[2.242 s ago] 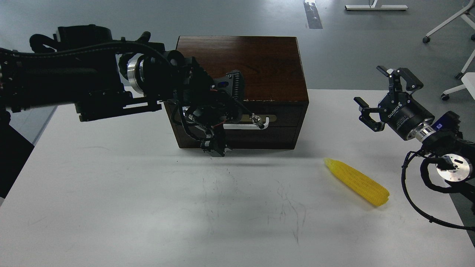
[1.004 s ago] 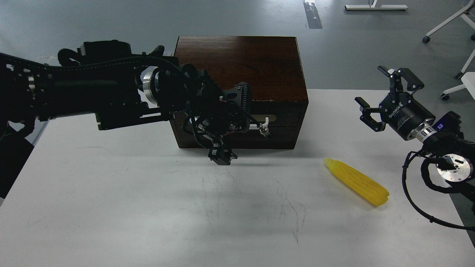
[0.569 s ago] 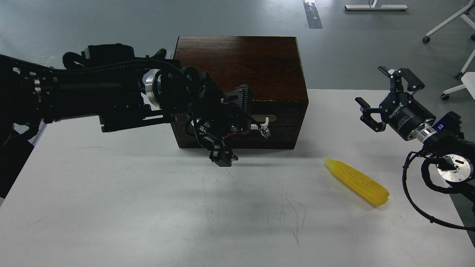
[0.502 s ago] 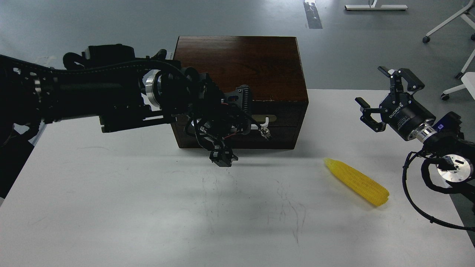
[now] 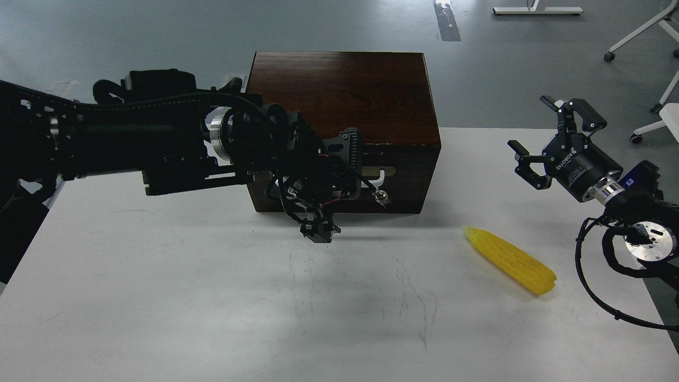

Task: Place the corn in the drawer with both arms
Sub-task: 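Pull the drawer open toward the robot with the left gripper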

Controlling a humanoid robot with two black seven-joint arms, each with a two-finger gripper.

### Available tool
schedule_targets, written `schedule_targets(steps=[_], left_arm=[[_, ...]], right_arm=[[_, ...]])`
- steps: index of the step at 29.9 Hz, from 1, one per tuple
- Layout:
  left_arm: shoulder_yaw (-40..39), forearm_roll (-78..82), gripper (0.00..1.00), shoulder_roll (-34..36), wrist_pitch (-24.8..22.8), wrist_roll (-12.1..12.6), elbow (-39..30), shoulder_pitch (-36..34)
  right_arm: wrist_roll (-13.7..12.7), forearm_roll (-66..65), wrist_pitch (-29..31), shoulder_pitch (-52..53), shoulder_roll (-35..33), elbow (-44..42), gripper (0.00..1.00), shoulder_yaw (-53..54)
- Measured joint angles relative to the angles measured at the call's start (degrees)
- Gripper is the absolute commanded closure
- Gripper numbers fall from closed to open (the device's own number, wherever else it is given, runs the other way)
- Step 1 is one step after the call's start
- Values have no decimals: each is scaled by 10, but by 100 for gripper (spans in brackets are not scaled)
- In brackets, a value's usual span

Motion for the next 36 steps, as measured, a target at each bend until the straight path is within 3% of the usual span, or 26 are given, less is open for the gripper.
schedule_targets(steps=[22, 36], left_arm=[[-1, -2, 2, 35, 0, 0, -136, -21], [-1, -1, 2, 60, 0, 0, -179, -22]], right_arm=[[0, 0, 0, -3, 0, -1, 0, 0], [0, 0, 0, -4, 0, 0, 0, 0]])
